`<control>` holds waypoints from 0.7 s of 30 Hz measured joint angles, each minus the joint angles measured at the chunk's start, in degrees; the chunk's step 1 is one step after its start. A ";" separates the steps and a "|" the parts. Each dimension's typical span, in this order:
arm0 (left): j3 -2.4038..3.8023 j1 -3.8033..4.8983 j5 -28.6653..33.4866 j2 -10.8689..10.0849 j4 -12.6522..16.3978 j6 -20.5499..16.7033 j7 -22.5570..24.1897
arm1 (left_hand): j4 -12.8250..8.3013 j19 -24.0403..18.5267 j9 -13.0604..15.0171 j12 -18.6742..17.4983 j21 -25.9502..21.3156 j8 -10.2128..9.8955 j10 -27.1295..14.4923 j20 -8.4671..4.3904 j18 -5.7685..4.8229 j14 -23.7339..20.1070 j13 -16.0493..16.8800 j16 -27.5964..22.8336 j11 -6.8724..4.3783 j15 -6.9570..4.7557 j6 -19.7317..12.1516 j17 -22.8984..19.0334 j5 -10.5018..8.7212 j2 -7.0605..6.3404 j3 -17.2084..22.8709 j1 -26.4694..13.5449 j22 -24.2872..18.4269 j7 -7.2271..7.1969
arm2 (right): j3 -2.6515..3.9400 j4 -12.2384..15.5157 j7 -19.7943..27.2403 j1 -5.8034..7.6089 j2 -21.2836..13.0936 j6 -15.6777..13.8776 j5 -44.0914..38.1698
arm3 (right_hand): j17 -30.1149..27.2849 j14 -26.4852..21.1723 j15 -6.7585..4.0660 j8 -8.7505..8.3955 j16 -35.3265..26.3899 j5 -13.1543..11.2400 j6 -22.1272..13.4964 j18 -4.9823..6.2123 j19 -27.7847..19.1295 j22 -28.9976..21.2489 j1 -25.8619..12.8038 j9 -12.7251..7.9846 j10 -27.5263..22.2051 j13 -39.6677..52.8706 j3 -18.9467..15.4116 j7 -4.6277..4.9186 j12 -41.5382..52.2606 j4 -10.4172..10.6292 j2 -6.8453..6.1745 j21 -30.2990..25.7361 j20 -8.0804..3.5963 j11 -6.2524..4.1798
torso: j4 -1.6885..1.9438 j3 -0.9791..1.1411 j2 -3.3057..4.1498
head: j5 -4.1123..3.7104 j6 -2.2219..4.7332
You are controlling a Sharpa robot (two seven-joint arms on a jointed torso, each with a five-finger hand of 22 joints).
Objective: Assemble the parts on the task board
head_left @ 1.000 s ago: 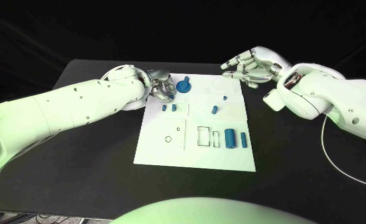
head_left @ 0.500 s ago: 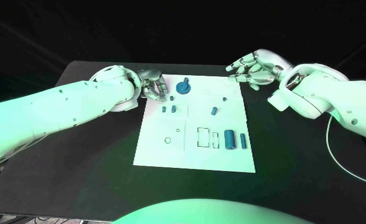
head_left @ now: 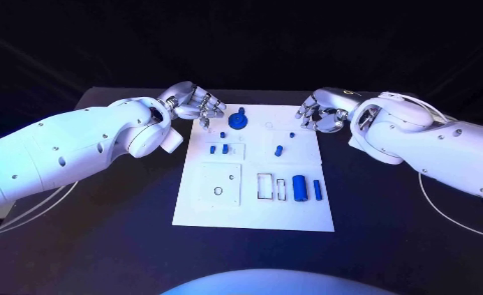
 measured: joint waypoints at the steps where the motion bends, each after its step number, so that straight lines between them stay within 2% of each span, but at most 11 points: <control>1: -0.02 -0.03 3.92 -0.18 0.30 -0.38 1.15 | 0.14 0.00 0.00 0.60 -0.39 0.02 0.14 0.00 0.00 -0.09 0.19 -0.16 -0.13 -0.09 0.21 -0.26 0.00 0.21 -0.53 -0.21 -0.31 -0.21 | -0.05 -0.15 -0.39 -0.15 0.30 0.16 -1.62 | -0.10 0.00 0.00 -0.15 -0.19 -0.14 0.00 0.00 0.00 -0.07 -0.04 0.00 0.00 -0.51 0.10 0.00 -0.40 -0.09 -0.04 0.00 0.00 0.00 | -0.01 -0.02 0.00 | -0.13 0.10; 4: -0.05 -0.07 14.87 -0.73 0.97 -1.35 4.42 | 0.10 0.00 0.00 1.65 -0.81 0.32 0.21 0.00 -0.01 -0.09 0.50 -0.20 -0.20 -0.09 0.48 -0.75 0.00 0.34 -1.24 -0.34 -0.86 -0.09 | -0.18 -0.55 -1.51 -0.58 1.27 0.80 -6.19 | -0.33 0.00 0.00 -0.53 -0.36 -1.04 0.19 0.00 0.00 -0.41 -0.34 -0.07 0.00 -1.89 0.47 -0.19 -1.40 -0.01 -0.34 0.00 0.00 0.00 | -0.02 -0.02 0.00 | -0.50 0.31; 8: -0.07 -0.11 24.07 -1.10 1.58 -2.13 7.35 | 0.19 0.00 0.00 1.66 -1.16 0.32 0.21 0.00 -0.01 -0.09 0.53 -0.20 -0.19 -0.09 0.48 -0.89 0.00 0.34 -1.45 -0.34 -1.04 -0.09 | -0.31 -1.02 -2.59 -1.02 2.40 1.59 -10.33 | -0.42 0.00 0.00 -0.84 -0.40 -1.76 0.20 0.00 0.00 -0.56 -0.33 -0.07 0.01 -3.03 0.78 -0.20 -2.01 0.01 -0.79 0.00 0.00 0.01 | -0.02 -0.01 0.04 | -0.73 0.49; 13: -0.10 -0.16 29.84 -1.26 2.35 -2.48 9.40 | 0.02 0.00 0.00 2.08 -1.16 0.32 0.20 0.00 -0.02 -0.09 0.61 -0.20 -0.20 -0.09 0.48 -1.09 -0.01 0.34 -1.61 -0.34 -1.26 -0.09 | -0.42 -1.66 -3.35 -1.59 3.59 2.36 -13.17 | -0.53 0.00 0.00 -1.42 -0.67 -2.23 0.31 0.00 0.00 -0.88 -0.56 -0.07 0.02 -4.30 1.18 -0.32 -2.57 -0.07 -1.02 0.00 0.00 0.02 | -0.02 -0.01 0.06 | -0.85 0.51; 21: -0.10 -0.20 33.23 -1.36 3.23 -2.48 10.95 | -0.03 0.22 0.01 2.32 -1.48 0.32 0.20 -0.22 -0.02 -0.09 0.67 -0.20 -0.20 -0.09 0.48 -1.29 -0.01 0.34 -2.03 -0.34 -1.49 -0.09 | -0.45 -2.91 -3.75 -2.06 5.16 3.48 -15.18 | -0.68 0.00 -0.01 -1.43 -0.67 -2.43 0.39 0.00 0.20 -1.01 -0.56 -0.07 -0.20 -5.00 1.58 -0.40 -2.87 -0.03 -1.02 -0.36 -0.20 -0.20 | 0.03 -0.01 0.06 | -0.91 0.49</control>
